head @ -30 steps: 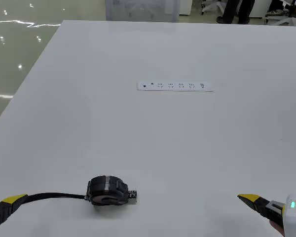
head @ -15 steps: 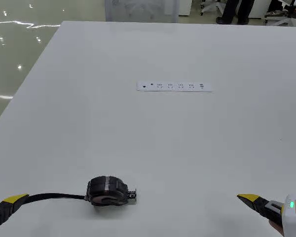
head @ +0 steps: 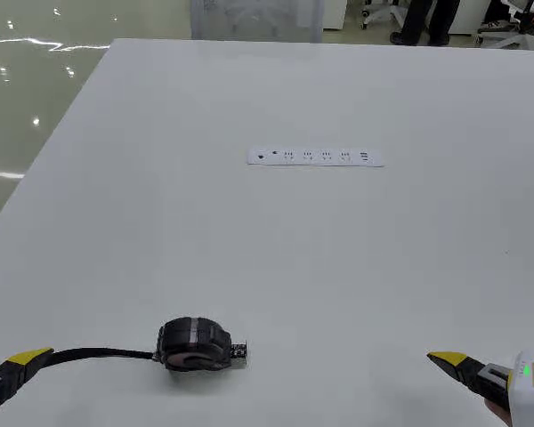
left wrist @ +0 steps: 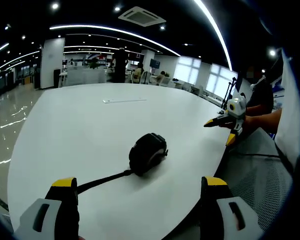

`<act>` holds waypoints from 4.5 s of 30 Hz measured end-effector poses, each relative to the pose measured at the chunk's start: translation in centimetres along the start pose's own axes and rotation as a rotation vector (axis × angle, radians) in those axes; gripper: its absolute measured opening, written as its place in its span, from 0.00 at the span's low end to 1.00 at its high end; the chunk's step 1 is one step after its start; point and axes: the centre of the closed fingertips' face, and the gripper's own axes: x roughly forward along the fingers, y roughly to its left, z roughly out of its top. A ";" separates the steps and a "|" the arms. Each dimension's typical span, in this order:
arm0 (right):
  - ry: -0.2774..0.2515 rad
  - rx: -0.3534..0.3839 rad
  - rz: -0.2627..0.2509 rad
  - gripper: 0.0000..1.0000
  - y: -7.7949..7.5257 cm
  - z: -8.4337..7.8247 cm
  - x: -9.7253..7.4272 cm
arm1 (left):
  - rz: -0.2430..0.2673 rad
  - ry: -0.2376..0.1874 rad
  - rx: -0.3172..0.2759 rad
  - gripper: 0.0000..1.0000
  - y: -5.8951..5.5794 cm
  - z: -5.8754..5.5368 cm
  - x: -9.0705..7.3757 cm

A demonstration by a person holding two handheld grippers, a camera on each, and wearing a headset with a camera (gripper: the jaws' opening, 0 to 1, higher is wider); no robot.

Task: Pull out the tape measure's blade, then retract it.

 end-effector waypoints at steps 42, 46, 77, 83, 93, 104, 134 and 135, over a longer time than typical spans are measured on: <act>0.017 -0.065 0.098 0.84 0.7 0.7 2.5 | -0.208 0.071 0.144 0.93 -1.5 1.4 3.4; 0.018 -0.085 0.111 0.82 1.0 0.9 3.1 | -0.230 0.086 0.166 0.92 -1.6 1.3 4.2; 0.021 -0.090 0.190 0.80 0.9 2.0 6.9 | -0.338 0.146 0.236 0.70 -2.3 0.3 9.0; 0.020 -0.094 0.194 0.80 0.9 2.3 7.2 | -0.340 0.153 0.256 0.62 -2.0 0.3 9.5; 0.022 -0.099 0.199 0.78 1.0 2.4 7.4 | -0.351 0.156 0.286 0.49 -1.5 0.3 10.0; 0.023 -0.098 0.200 0.77 0.9 2.4 7.6 | -0.371 0.159 0.317 0.40 -1.7 0.5 10.4; 0.004 -0.154 0.269 0.56 1.5 4.3 10.1 | -0.396 0.242 0.471 0.28 -1.5 0.1 10.7; 0.003 -0.165 0.272 0.56 1.6 4.3 10.4 | -0.397 0.245 0.475 0.28 -1.4 0.1 10.8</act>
